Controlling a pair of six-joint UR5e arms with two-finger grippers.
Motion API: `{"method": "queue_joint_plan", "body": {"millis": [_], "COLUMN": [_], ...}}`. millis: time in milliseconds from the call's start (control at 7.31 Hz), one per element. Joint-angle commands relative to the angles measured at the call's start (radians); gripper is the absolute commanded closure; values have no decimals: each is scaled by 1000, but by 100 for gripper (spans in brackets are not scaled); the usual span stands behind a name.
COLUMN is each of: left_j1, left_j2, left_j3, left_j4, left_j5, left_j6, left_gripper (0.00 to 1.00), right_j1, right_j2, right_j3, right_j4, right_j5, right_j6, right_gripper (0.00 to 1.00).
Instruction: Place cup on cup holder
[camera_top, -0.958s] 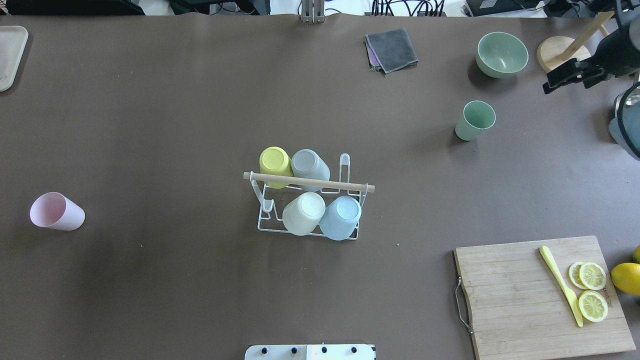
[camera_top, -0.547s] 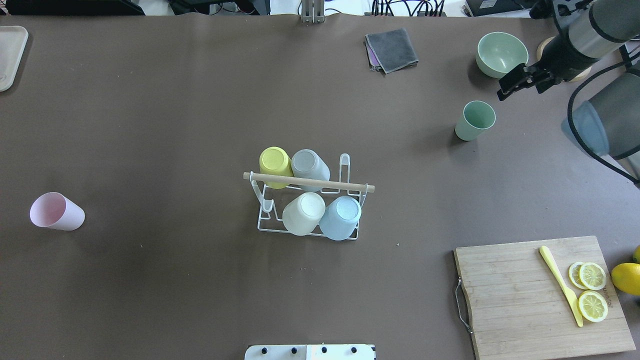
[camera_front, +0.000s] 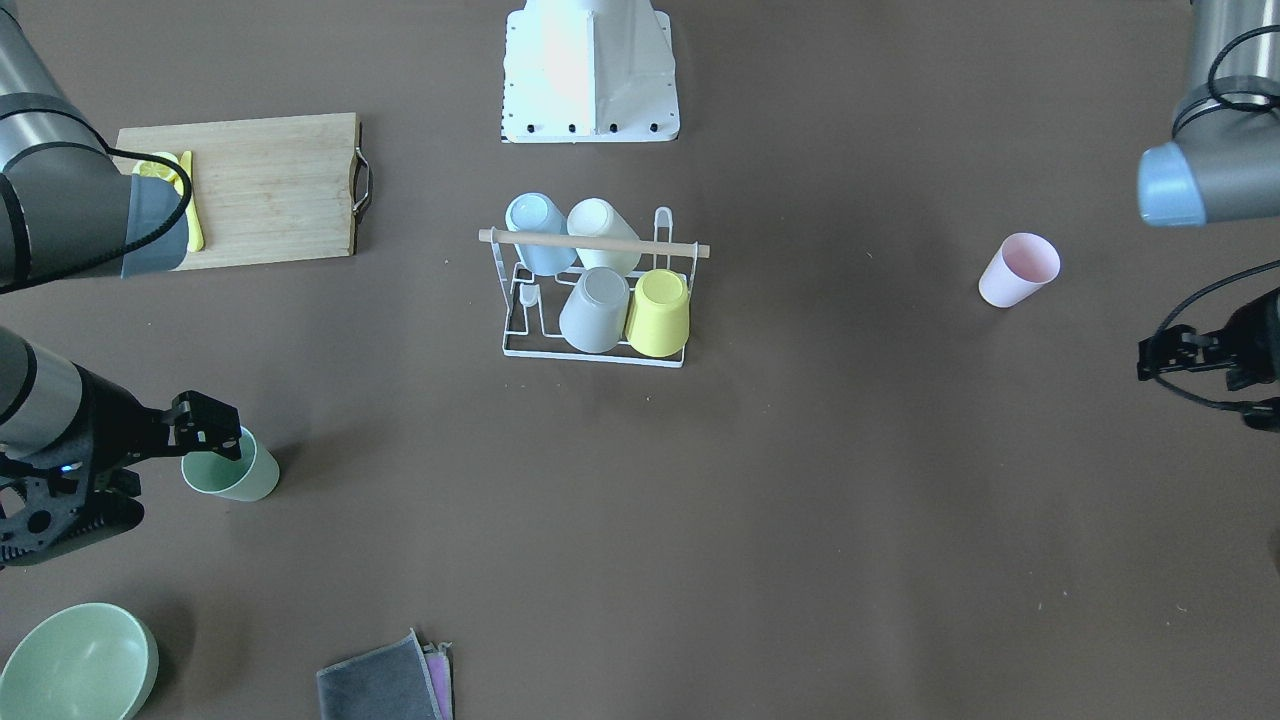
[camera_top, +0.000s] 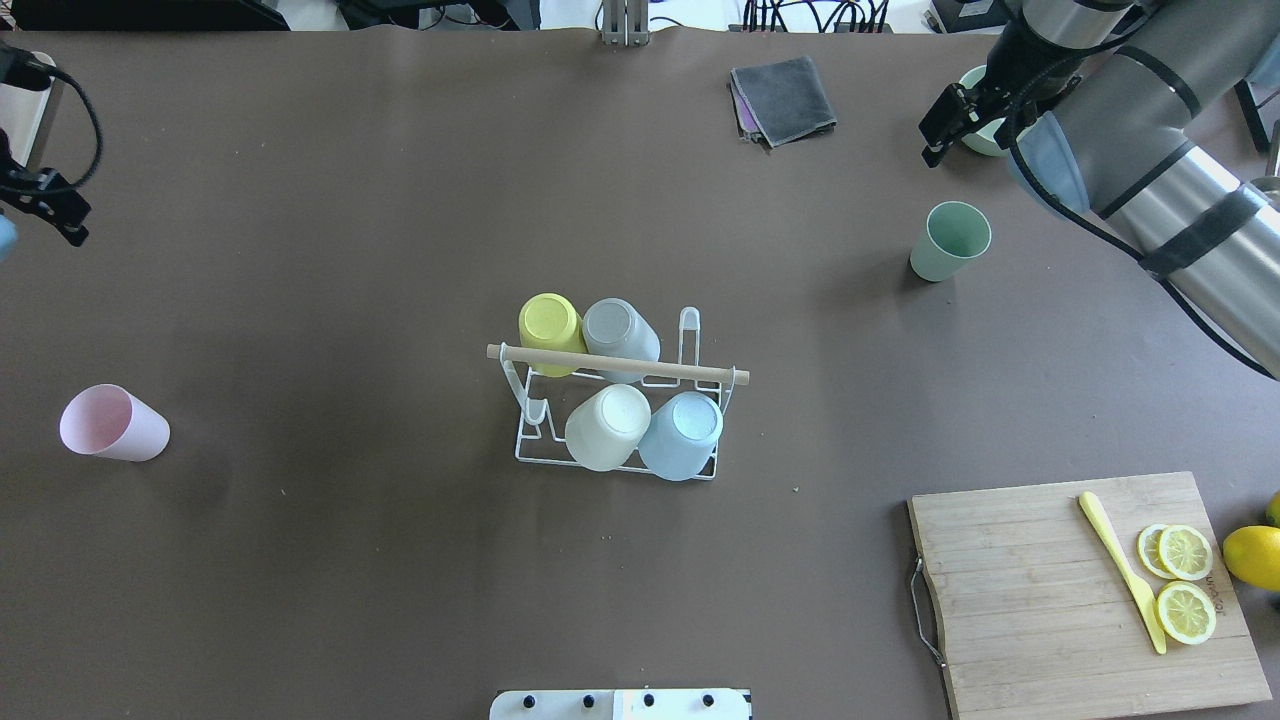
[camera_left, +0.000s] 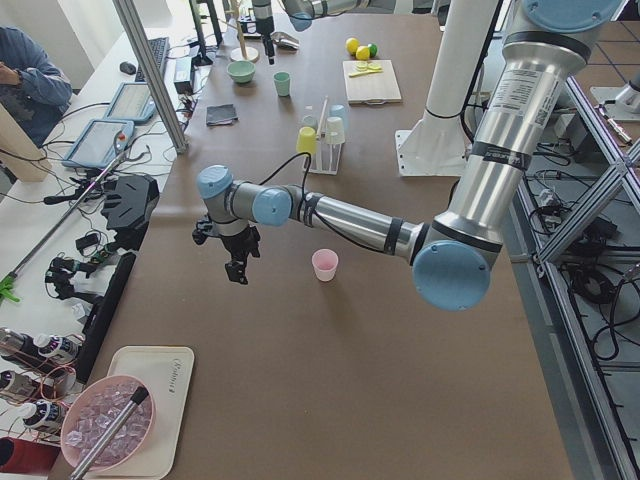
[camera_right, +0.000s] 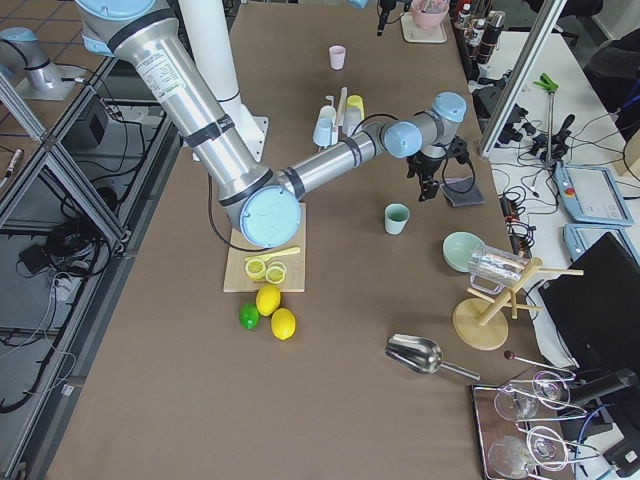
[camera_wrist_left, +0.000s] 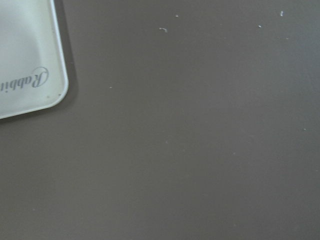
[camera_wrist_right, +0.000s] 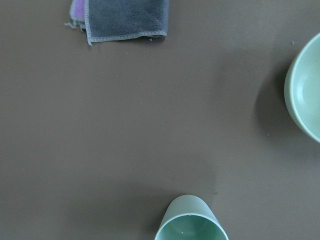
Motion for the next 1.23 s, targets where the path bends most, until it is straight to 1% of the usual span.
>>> {"method": "queue_joint_plan", "body": {"millis": [0, 137, 274, 411, 547, 684, 821, 958, 1095], "left_j1": [82, 135, 181, 194, 243, 269, 271, 268, 271], "left_j2": [-79, -96, -96, -103, -105, -106, -108, -106, -106], "left_j3": [-17, -14, -17, -18, -18, -26, -38, -49, -43], "left_j4": [207, 319, 347, 352, 361, 445, 516, 521, 528], "left_j5": [112, 115, 112, 107, 107, 102, 66, 14, -12], "left_j6": [3, 3, 3, 3, 2, 3, 5, 52, 174], "left_gripper": [1, 1, 1, 1, 1, 1, 1, 1, 1], "right_j1": [-17, -32, -42, -61, -84, -88, -92, -101, -118], "right_j2": [157, 206, 278, 330, 361, 387, 428, 456, 488], "right_j3": [-201, -275, -394, -494, -577, -640, -727, -800, -858], "right_j4": [-112, -192, -238, -245, -245, -243, -243, -240, -239], "right_j5": [2, -13, -28, -77, -114, -134, -142, -143, -157], "right_j6": [-141, -240, -331, -368, -440, -476, -505, -528, -528], "right_gripper": [0, 0, 0, 0, 0, 0, 0, 0, 0]}}
